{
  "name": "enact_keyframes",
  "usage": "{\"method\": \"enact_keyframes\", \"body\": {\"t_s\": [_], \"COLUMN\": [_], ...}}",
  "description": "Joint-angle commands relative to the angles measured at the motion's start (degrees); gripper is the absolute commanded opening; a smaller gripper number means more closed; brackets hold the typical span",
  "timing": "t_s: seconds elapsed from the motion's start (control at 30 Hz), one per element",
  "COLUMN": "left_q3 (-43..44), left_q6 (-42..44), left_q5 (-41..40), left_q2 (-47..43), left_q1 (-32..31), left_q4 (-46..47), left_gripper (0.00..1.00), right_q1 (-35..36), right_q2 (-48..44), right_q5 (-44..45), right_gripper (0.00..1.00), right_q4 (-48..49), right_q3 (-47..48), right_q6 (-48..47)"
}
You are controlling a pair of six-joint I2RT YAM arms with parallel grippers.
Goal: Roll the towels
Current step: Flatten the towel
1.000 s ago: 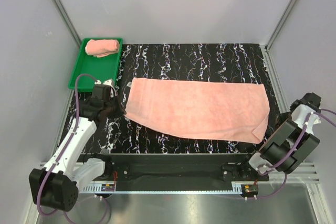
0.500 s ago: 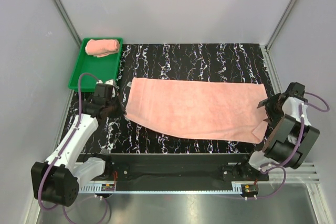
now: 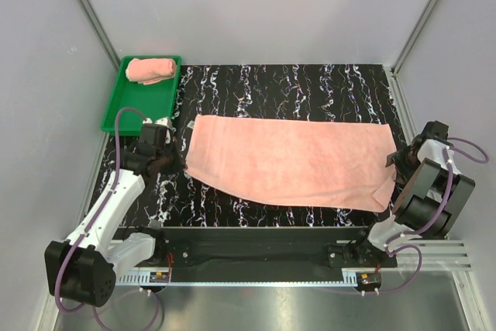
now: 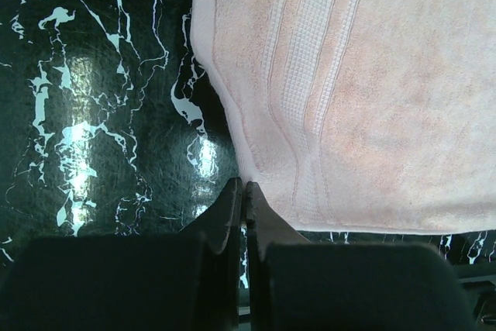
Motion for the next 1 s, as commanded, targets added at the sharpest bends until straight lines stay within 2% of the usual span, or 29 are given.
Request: {"method": "enact_keyframes", "body": {"t_s": [0.0,0.03,0.1,0.13,0.17,0.27,0.3,0.47,0.53,0.67,0.7,0.73,0.8,0.83,0.87,0.97], "left_q3": [0.32,0.31,0.4,0.32,0.4,0.49,0.4,0.4,0.4,0.49,0.4,0.4,0.49,0.49,0.4,0.49], "left_q6": [1.12,1.21,1.38,1.47,1.56,1.65,1.65,1.65,1.65,1.65,1.56,1.56,1.47,1.47,1.47,1.38], "left_q5": [2.2,2.73,3.26,3.7,3.96,4.58,4.67,4.49,4.49,4.05,4.05,3.88,3.7,3.53,3.53,3.18], "left_q2": [-1.28,-1.28,-1.2,-0.85,-0.67,0.03,0.12,0.56,1.09,1.7,1.7,1.79,2.05,2.23,2.32,2.23], "left_q1": [-0.16,-0.16,-0.16,-0.16,-0.16,-0.16,-0.16,-0.16,-0.16,-0.16,-0.16,-0.16,-0.16,-0.16,-0.16,-0.16], "left_q4": [2.31,2.39,2.57,2.66,2.66,2.75,2.75,2.83,2.83,2.75,2.83,2.92,2.83,2.83,2.83,2.75], "left_gripper": [0.0,0.0,0.0,0.0,0.0,0.0,0.0,0.0,0.0,0.0,0.0,0.0,0.0,0.0,0.0,0.0], "right_q1": [0.6,1.04,1.31,1.31,1.31,1.31,1.4,0.7,-1.32,-7.99,-9.57,-11.07,-12.05,-12.49,-12.49,-12.49], "right_q2": [1.42,1.94,3.7,4.23,4.32,3.62,3.53,1.6,-1.37,-6.74,-7.62,-9.81,-11.84,-13.77,-14.74,-19.4], "right_q5": [1.99,1.56,1.38,1.64,1.99,3.22,3.48,7.61,10.16,9.29,8.42,8.23,7.71,6.84,6.39,2.1], "right_gripper": [0.6,0.59,0.49,0.36,0.28,0.1,0.0,0.0,0.0,0.02,0.06,0.14,0.38,0.47,0.51,0.56], "right_q4": [1.92,2.1,2.37,2.45,2.46,2.37,2.19,0.35,-0.44,-0.26,-0.62,-0.45,-0.27,0.08,0.0,0.34], "right_q3": [-0.84,-1.02,-1.11,-1.11,-1.11,-1.46,-1.46,-1.81,-2.51,-4.89,-5.06,-5.33,-5.85,-5.86,-5.42,-4.8], "right_q6": [-0.64,-0.64,-0.99,-1.34,-1.34,-0.9,-0.64,1.2,3.13,5.07,5.95,6.22,6.48,6.13,6.22,5.69]}}
